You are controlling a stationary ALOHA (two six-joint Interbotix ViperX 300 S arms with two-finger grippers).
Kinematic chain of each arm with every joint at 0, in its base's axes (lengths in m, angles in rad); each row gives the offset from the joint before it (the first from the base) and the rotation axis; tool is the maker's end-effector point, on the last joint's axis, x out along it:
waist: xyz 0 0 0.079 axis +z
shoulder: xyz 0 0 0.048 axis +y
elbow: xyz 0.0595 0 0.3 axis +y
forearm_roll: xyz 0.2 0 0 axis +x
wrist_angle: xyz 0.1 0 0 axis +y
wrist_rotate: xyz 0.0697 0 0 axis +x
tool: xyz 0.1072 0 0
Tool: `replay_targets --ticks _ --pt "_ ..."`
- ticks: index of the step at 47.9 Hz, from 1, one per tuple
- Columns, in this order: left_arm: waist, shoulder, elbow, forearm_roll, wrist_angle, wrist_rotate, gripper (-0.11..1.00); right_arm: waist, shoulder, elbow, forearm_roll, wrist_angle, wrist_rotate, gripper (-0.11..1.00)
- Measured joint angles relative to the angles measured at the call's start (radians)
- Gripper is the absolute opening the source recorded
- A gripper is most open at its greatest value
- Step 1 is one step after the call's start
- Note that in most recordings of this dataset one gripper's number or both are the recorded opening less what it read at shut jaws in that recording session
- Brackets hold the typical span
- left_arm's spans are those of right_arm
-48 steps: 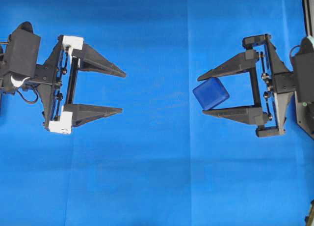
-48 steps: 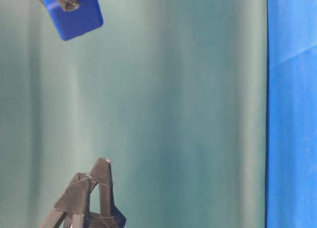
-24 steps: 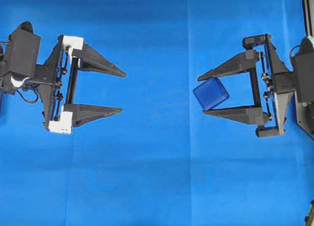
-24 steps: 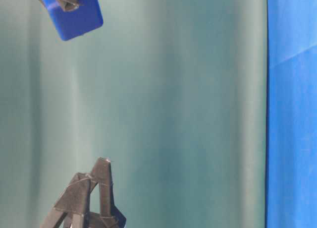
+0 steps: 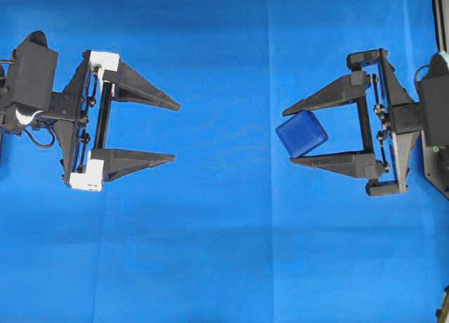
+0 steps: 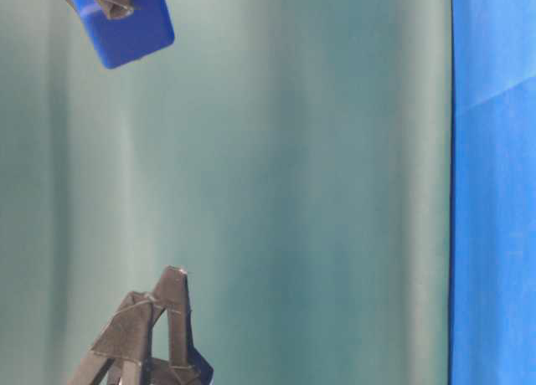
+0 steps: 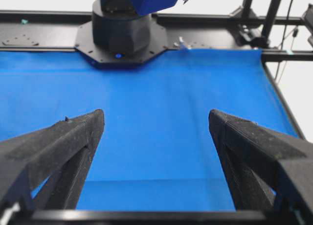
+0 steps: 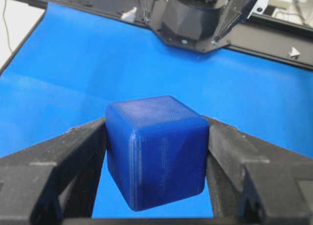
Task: Handover the blue block to the right arm after grasping it with the left arm, then place it in the designated position.
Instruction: 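Rotate the right gripper and move the cube toward table center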
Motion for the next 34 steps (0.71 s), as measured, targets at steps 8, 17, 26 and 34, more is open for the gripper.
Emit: replay_targets --ticks 8,17,26,34 --pt "-0.002 0.0 0.0 -0.002 0.0 0.002 0.92 0.0 0.0 0.0 0.002 0.0 0.0 0.43" --pt "0.0 0.0 0.0 0.0 0.0 0.002 0.92 0.0 0.0 0.0 0.003 0.015 0.003 0.43" --pt "0.0 0.0 -0.002 0.0 0.002 0.002 0.92 0.0 0.0 0.0 0.023 0.075 0.005 0.43" --pt "0.0 0.0 0.0 0.0 0.0 0.002 0.92 0.0 0.0 0.0 0.061 0.169 0.006 0.43"
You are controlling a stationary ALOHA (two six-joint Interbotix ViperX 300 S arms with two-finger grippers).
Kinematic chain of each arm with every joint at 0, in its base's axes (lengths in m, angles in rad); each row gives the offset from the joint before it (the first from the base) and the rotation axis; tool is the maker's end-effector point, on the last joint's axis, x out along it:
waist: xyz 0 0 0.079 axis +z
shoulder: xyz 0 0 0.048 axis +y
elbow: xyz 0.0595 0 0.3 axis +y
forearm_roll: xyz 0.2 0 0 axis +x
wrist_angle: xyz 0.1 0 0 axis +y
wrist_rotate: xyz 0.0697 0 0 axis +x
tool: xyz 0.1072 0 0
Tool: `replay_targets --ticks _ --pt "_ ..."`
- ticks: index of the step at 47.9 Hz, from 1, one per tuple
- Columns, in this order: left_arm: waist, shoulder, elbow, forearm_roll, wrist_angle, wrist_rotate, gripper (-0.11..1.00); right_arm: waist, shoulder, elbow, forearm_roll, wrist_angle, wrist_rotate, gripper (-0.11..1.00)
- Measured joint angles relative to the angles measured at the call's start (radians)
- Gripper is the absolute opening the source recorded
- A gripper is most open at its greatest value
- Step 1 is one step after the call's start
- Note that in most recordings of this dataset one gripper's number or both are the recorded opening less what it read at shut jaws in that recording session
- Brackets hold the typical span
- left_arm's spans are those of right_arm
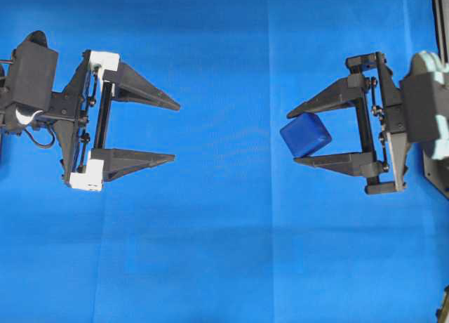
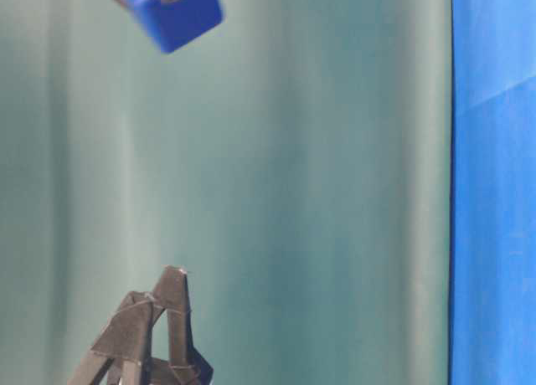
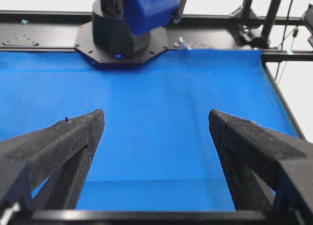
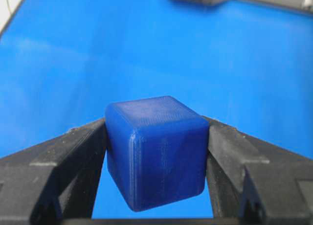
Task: Handover the blue block to the right arm after grasping it with the left arm, then place it in the designated position.
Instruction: 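Rotate the right gripper and move the cube toward table center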
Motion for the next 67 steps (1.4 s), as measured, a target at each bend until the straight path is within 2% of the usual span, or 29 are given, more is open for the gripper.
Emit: replay_targets --ticks 12,67 --pt "0.0 0.0 -0.003 0.0 0.002 0.0 0.92 0.0 0.0 0.0 0.049 0.097 -0.002 0.43" --pt "0.0 0.002 -0.006 0.0 0.0 -0.002 0.92 0.0 0.018 0.0 0.051 0.097 0.0 0.43"
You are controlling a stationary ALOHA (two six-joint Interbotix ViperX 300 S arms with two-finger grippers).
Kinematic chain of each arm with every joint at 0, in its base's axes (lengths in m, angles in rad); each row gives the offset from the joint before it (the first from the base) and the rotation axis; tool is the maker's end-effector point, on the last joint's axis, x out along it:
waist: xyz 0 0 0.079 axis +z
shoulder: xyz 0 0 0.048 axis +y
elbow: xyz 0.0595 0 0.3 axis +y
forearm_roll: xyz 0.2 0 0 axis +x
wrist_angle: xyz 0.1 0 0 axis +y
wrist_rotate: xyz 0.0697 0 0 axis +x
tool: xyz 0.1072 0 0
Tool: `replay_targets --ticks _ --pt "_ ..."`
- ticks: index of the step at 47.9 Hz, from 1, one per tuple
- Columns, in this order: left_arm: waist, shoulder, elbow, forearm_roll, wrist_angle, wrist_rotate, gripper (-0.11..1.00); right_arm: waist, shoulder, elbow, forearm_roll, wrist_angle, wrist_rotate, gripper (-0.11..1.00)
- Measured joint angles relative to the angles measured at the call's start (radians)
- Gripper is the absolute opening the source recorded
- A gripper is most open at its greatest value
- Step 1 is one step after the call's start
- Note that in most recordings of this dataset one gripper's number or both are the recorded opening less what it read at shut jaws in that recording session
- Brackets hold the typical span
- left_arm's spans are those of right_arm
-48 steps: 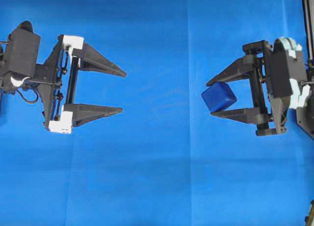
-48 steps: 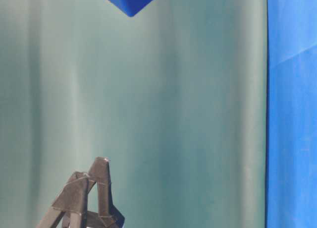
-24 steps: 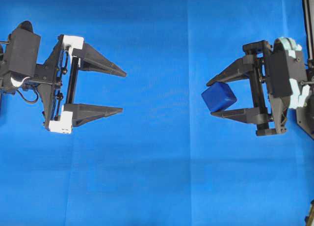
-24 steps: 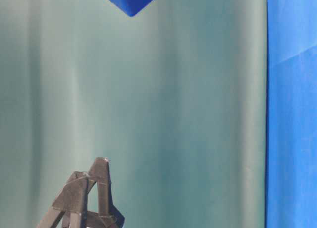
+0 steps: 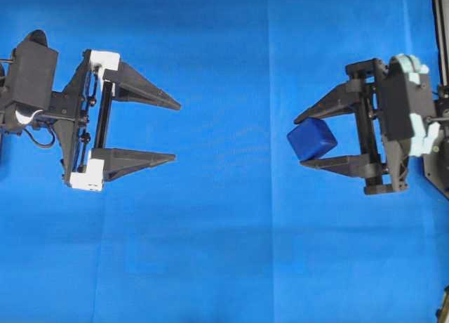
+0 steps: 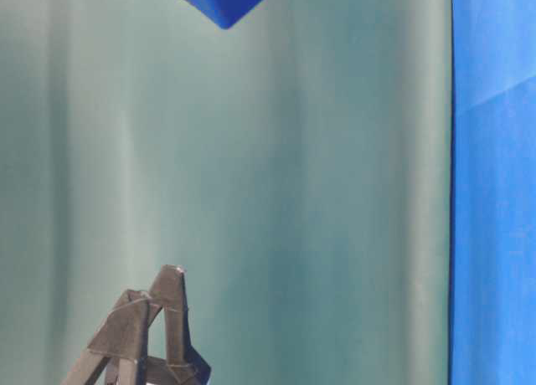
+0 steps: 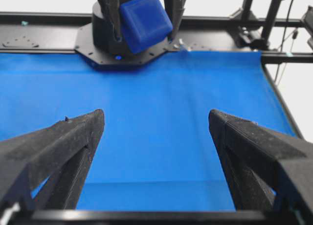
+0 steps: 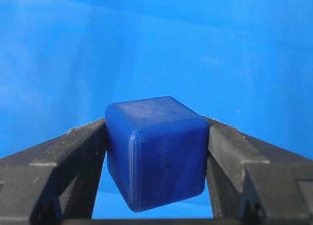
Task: Handover the blue block to the right arm after grasping it with the left arm, then place it in the designated position.
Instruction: 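Rotate the right gripper and move the cube toward table center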
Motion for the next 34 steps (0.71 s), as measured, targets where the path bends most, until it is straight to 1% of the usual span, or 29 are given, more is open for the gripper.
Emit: replay_targets --ticks 10,24,34 --pt "0.0 0.0 0.0 0.0 0.002 -0.002 0.92 -0.025 0.075 0.002 -0.002 -0.063 0.0 0.43" --pt "0.0 0.0 0.0 0.0 0.0 -0.002 0.92 -0.032 0.253 -0.003 0.0 -0.201 0.0 0.43" --pt "0.002 0.0 0.002 0.0 0.002 -0.005 0.92 -0.034 0.4 -0.032 0.023 -0.293 0.002 0.43"
